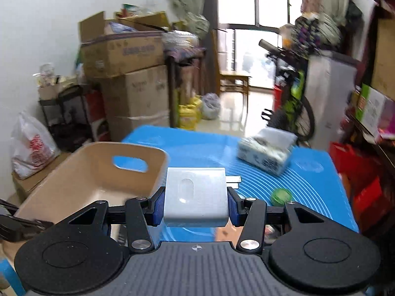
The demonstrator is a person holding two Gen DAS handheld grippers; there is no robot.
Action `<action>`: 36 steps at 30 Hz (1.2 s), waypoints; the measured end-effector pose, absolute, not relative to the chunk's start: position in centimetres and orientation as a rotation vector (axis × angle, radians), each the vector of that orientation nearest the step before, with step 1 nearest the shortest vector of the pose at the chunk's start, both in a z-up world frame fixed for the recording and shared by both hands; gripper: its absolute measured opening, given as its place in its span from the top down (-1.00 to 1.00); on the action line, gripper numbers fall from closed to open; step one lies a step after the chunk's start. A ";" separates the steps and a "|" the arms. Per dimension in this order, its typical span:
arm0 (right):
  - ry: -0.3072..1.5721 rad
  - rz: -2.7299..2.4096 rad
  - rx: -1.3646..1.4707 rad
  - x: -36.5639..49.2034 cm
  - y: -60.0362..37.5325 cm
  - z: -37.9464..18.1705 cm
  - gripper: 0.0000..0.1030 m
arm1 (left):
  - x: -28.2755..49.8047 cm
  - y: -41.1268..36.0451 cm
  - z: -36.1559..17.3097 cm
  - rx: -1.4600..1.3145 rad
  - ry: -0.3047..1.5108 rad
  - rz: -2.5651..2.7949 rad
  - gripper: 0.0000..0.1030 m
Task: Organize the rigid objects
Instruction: 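Carry the charger block into the basket and release it beside the remote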
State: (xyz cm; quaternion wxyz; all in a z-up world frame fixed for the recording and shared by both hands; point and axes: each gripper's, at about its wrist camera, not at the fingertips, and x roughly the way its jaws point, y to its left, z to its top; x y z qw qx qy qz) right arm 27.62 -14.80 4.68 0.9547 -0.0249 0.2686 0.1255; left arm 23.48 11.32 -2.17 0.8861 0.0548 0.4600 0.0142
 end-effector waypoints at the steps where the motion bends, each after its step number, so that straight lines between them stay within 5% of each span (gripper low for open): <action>1: 0.540 0.275 -0.065 27.7 -13.9 5.0 -0.05 | 23.5 11.4 -2.2 0.114 0.957 0.030 0.81; 15: 0.603 0.479 -0.231 30.4 -3.2 5.0 -0.05 | 23.5 11.4 -2.2 0.114 0.957 0.030 0.81; 36: 1.069 0.575 -0.350 34.5 3.8 -3.1 -0.04 | 23.5 11.3 -2.2 0.116 0.956 0.030 0.81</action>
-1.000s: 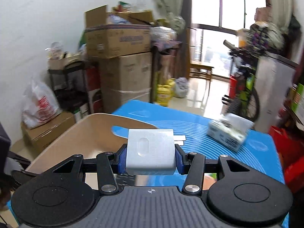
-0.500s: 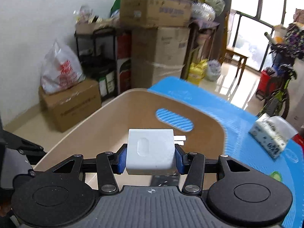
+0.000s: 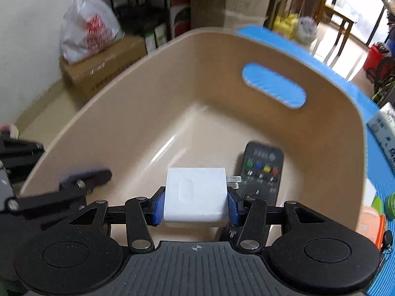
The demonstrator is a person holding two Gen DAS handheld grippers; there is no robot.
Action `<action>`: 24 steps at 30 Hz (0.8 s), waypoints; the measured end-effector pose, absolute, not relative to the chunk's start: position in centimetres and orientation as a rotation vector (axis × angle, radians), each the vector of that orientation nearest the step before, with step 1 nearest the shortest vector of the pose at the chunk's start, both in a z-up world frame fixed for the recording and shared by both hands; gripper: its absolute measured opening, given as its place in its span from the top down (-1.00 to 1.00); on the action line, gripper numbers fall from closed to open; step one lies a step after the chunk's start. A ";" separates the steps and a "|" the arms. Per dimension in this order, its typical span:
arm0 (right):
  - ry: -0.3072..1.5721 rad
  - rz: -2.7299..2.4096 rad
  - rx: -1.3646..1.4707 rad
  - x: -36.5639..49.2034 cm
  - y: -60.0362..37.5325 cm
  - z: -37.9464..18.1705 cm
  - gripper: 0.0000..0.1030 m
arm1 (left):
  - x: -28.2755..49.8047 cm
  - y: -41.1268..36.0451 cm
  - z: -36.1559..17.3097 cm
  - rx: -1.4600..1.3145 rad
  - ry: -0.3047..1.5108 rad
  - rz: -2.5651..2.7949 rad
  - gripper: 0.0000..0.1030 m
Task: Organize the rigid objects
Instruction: 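Carry the charger block into the basket and release it beside the remote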
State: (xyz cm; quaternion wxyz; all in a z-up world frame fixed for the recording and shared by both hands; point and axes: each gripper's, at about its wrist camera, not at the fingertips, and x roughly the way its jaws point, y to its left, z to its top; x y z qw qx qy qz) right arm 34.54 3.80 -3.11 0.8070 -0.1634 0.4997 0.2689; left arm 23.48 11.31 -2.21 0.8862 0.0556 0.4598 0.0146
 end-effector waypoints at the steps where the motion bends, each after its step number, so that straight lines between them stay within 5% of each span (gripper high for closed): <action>1: 1.085 0.575 -0.360 34.7 4.0 -3.3 -0.04 | 23.5 11.3 -2.2 0.115 0.956 0.030 0.81; 7: 1.165 0.585 -0.381 35.1 4.2 -4.2 -0.04 | 23.5 11.4 -2.2 0.113 0.957 0.029 0.81; 21: 0.950 0.493 -0.266 34.3 1.3 0.4 -0.92 | 23.6 11.8 -2.2 0.116 0.958 0.034 0.77; 24: 0.826 0.471 -0.250 33.2 -0.5 2.6 -0.95 | 23.6 11.8 -2.2 0.116 0.958 0.034 0.76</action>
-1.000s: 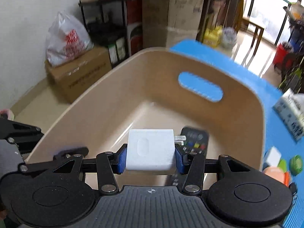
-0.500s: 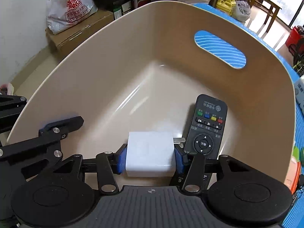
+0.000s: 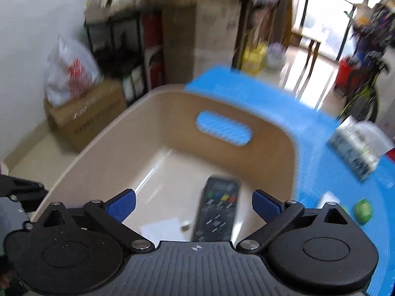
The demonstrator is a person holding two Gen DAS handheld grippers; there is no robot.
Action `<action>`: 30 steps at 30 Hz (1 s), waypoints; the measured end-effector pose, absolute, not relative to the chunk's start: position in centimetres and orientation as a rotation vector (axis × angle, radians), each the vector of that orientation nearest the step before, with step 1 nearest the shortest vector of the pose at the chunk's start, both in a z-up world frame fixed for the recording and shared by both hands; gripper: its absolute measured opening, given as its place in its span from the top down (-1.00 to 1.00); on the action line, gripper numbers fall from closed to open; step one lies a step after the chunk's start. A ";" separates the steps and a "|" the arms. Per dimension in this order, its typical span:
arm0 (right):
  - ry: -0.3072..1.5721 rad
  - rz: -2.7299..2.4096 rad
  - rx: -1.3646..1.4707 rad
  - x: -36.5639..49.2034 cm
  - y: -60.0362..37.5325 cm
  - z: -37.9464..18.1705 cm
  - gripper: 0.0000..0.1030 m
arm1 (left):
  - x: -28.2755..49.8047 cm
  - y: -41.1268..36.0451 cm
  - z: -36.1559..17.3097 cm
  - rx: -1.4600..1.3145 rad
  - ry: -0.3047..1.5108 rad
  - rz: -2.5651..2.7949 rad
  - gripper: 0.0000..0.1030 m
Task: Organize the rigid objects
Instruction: 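Carry the charger block into the basket and release it beside the remote, then return the right gripper to the table and grasp the black marker pen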
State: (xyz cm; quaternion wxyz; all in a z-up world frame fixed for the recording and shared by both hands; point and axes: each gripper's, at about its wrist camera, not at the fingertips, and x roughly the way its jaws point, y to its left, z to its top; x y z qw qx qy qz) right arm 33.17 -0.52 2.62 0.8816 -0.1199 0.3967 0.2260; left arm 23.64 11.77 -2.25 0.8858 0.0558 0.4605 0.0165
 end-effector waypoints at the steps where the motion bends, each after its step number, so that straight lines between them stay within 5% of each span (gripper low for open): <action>1: 0.782 0.466 -0.247 32.6 -1.3 3.4 -0.95 | 23.7 11.8 -2.2 0.116 0.958 0.034 0.76; 13: 0.602 0.334 -0.190 29.2 -10.3 4.9 -0.95 | 23.5 11.6 -2.2 0.121 0.957 0.041 0.71; 30: 0.672 0.069 -0.023 26.3 -21.6 -3.7 -0.95 | 23.5 11.5 -2.2 0.120 0.956 0.041 0.70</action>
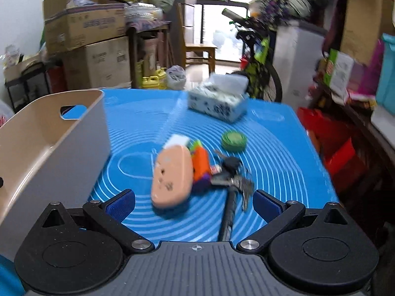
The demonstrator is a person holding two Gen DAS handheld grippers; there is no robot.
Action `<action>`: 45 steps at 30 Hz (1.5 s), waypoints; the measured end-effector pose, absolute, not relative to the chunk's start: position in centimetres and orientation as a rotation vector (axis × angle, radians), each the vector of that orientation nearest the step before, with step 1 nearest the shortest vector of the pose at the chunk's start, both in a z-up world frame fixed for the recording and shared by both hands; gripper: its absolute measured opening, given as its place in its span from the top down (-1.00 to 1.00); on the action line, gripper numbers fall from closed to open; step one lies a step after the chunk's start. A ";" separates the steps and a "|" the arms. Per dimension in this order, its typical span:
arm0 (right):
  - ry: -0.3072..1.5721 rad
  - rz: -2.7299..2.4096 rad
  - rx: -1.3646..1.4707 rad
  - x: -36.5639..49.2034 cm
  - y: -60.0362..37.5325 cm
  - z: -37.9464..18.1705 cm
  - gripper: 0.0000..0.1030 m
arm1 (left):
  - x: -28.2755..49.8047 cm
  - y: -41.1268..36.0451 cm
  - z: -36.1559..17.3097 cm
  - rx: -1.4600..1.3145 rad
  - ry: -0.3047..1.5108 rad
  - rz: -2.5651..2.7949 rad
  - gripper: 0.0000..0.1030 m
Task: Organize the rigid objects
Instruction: 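Return the right gripper to the table and grasp the black marker pen, then lift the black marker with the right gripper and carry it over the basket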
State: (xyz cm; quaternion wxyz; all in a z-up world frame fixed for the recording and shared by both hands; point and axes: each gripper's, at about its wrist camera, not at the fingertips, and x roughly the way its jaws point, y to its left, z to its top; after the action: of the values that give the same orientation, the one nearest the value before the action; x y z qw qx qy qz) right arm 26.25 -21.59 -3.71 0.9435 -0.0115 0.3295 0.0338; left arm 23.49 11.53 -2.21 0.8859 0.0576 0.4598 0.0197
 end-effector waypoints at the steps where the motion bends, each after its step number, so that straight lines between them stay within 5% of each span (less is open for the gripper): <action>1: 0.687 0.060 -0.013 26.2 -22.0 -4.3 -0.95 | 23.5 11.6 -2.2 0.120 0.956 0.041 0.70; 10: 0.760 0.003 -0.093 25.9 -22.3 -7.7 -0.91 | 23.5 11.6 -2.2 0.120 0.956 0.041 0.70; 15: 0.791 -0.019 -0.100 25.8 -22.6 -9.1 -0.56 | 23.5 11.6 -2.2 0.119 0.956 0.041 0.70; 20: 0.802 -0.015 -0.056 25.5 -23.4 -9.6 -0.43 | 23.5 11.6 -2.2 0.119 0.956 0.041 0.70; 28: 0.779 0.025 -0.046 24.9 -22.6 -9.6 0.08 | 23.5 11.6 -2.2 0.119 0.956 0.040 0.70; 31: 0.771 0.009 -0.037 24.7 -22.8 -9.6 0.49 | 23.5 11.6 -2.2 0.119 0.956 0.041 0.70; 45: 0.690 -0.009 0.023 23.8 -24.0 -8.5 0.55 | 23.5 11.7 -2.2 0.118 0.956 0.040 0.70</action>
State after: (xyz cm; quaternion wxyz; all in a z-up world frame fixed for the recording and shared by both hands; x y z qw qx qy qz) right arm 23.84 -24.00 -8.49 0.9411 0.0114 0.3380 -0.0043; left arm 23.45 11.68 -2.21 0.8861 0.0569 0.4596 0.0192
